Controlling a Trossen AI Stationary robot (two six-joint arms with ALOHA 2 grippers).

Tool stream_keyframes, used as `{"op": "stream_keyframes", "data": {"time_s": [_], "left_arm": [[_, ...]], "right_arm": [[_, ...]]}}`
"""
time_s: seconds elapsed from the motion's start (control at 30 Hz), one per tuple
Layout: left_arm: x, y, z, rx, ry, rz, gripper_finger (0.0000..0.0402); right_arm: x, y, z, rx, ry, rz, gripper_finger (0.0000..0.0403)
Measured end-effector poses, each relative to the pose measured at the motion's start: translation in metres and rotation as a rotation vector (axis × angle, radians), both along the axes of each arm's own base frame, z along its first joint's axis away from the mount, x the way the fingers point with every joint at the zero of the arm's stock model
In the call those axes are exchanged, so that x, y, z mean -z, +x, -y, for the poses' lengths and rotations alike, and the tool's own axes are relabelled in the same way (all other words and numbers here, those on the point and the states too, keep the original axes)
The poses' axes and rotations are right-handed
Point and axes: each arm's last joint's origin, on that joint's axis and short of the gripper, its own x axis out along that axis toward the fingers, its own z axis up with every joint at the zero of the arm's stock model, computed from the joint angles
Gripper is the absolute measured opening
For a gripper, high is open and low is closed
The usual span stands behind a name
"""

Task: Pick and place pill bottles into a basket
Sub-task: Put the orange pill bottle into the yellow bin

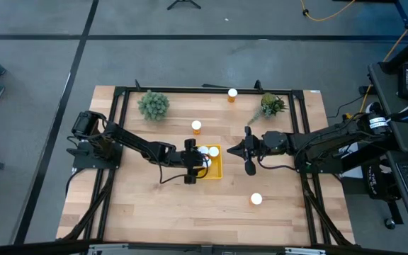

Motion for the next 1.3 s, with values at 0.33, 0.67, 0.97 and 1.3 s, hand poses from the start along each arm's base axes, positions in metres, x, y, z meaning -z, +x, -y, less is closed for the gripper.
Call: {"op": "stream_keyframes", "data": {"time_s": [0.33, 0.67, 0.97, 1.3], "left_arm": [[0.0005, -0.0005, 0.0000, 0.001, 0.000, -0.008, 0.0222], [-0.0035, -0.0030, -0.0003, 0.006, -0.005, -0.013, 0.0203], [-0.0043, -0.0044, 0.0019, 0.020, -0.011, -0.020, 0.0196], [-0.0030, -0.0058, 0.0014, 0.016, -0.007, -0.040, 0.0196]], "right_arm": [[0.0000, 0.0000, 0.0000, 0.000, 0.000, 0.000, 0.0016], [0.0002, -0.0001, 0.0000, 0.000, 0.000, -0.002, 0.0016], [0.0006, -0.0002, 0.0000, 0.000, -0.001, -0.006, 0.0016], [0.0006, -0.0002, 0.0001, 0.000, -0.001, -0.006, 0.0016]]}}
